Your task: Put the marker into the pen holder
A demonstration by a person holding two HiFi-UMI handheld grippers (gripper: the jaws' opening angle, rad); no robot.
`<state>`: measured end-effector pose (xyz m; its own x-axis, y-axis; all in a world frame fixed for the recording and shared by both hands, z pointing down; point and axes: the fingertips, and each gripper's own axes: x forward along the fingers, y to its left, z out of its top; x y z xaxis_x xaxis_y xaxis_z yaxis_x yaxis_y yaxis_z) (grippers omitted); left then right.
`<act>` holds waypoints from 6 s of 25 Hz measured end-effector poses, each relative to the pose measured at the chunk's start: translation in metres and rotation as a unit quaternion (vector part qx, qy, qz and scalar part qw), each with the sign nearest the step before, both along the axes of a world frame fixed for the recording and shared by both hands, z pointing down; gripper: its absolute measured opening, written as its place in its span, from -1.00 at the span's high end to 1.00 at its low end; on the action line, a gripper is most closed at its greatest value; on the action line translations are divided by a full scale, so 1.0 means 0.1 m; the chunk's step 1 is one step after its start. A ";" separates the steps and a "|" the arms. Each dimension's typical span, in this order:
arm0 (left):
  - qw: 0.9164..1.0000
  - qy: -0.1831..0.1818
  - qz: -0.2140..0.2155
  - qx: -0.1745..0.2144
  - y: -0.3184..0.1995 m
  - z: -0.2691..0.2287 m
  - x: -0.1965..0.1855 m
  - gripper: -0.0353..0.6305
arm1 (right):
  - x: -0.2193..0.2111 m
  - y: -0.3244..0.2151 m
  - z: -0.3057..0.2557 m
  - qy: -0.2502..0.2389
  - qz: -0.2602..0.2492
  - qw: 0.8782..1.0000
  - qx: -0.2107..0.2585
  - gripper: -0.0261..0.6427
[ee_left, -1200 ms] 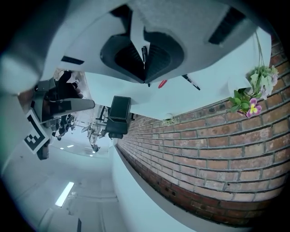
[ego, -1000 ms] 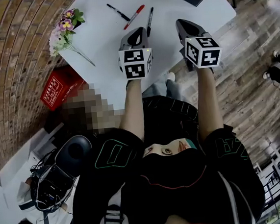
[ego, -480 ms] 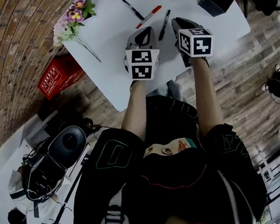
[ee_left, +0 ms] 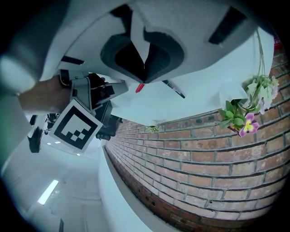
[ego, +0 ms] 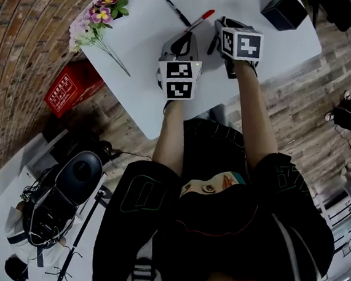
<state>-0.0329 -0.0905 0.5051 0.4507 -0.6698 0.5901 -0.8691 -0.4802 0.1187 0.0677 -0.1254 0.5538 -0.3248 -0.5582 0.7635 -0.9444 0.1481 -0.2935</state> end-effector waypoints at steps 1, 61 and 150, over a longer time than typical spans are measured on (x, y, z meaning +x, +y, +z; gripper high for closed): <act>1.000 0.000 -0.002 -0.001 -0.01 0.01 -0.02 0.89 | -0.01 -0.02 0.01 0.005 -0.002 1.000 -0.003 0.54; 0.992 0.094 0.067 0.051 -0.28 -0.57 1.17 0.89 | 1.90 -0.31 -1.95 -0.004 0.121 0.947 0.297 0.79; 0.985 0.113 -0.128 0.006 0.29 0.14 -0.73 0.89 | -1.19 0.30 -0.50 0.221 -0.533 0.788 0.215 0.80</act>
<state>-0.1059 -0.0613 0.5191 0.3843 -0.7854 0.4852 -0.9144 -0.2512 0.3176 -0.0511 -0.0951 0.5039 -0.5400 -0.3862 0.7479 -0.2117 0.9223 0.3234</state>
